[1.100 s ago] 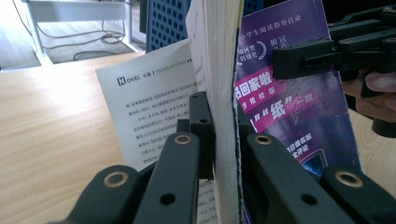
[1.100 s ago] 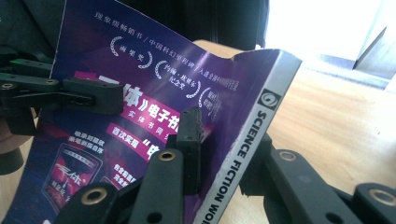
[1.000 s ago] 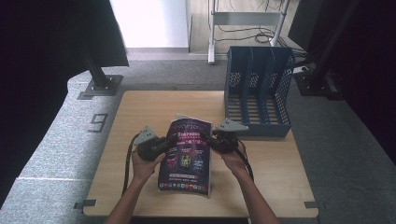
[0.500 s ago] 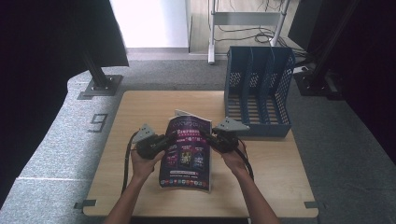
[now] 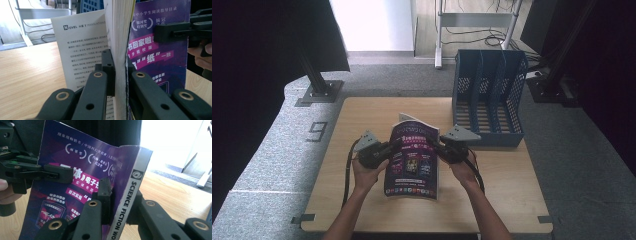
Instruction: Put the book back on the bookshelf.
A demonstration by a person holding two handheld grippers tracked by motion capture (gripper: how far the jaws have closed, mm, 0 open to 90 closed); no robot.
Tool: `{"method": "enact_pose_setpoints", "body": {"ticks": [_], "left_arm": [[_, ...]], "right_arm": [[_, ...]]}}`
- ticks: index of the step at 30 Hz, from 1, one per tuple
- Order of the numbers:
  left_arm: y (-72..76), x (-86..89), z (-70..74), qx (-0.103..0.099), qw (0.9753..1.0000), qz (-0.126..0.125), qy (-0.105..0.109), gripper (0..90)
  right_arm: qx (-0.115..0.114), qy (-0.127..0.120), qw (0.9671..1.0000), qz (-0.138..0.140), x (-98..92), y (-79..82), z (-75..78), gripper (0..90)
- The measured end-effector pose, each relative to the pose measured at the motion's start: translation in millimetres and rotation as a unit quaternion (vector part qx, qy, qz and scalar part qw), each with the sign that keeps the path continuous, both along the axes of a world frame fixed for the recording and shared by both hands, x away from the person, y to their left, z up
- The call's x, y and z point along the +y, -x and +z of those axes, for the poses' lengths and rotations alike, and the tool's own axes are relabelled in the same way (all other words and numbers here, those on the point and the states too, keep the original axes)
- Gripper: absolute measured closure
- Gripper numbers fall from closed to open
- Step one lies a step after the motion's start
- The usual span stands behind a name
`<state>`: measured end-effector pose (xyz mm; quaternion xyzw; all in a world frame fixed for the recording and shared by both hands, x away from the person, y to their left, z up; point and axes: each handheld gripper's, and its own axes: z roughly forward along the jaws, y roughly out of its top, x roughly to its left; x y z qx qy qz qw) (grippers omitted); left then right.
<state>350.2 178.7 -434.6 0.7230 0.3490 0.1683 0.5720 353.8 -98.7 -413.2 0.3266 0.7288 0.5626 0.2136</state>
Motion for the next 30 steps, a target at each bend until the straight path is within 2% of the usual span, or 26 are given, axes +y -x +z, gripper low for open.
{"method": "enact_pose_setpoints", "body": {"ticks": [8, 14, 23, 26, 28, 30], "left_arm": [[-3.3, -0.8, 0.9, -0.001, 1.0, 0.007, 0.004, 86.6], [-5.3, -1.5, 2.6, -0.003, 1.0, 0.008, 0.001, 86.6], [-21.1, -5.1, 12.2, -0.008, 0.9998, 0.018, 0.003, 86.3], [-18.4, -5.4, 13.2, -0.013, 0.9997, 0.019, 0.004, 86.1], [-13.9, -6.3, 9.5, -0.017, 0.9997, 0.018, -0.002, 86.1], [-11.9, -5.8, 6.1, -0.016, 0.9997, 0.017, 0.002, 86.1]], "right_arm": [[-0.018, -0.002, 0.9998, -0.012, 2.2, 0.1, 1.5, 78.8], [-0.02, -0.004, 0.9997, -0.011, 1.6, 0.2, 2.5, 78.8], [-0.041, 0.002, 0.9989, -0.023, 3.3, -8.4, 11.9, 79.7], [-0.052, -0.002, 0.9982, -0.029, 2.9, -7.8, 12.2, 80.3], [-0.055, -0.004, 0.9981, -0.028, 2.4, -4.3, 8.6, 80.8], [-0.056, -0.005, 0.9981, -0.027, 1.0, -1.5, 5.5, 81.2]]}}
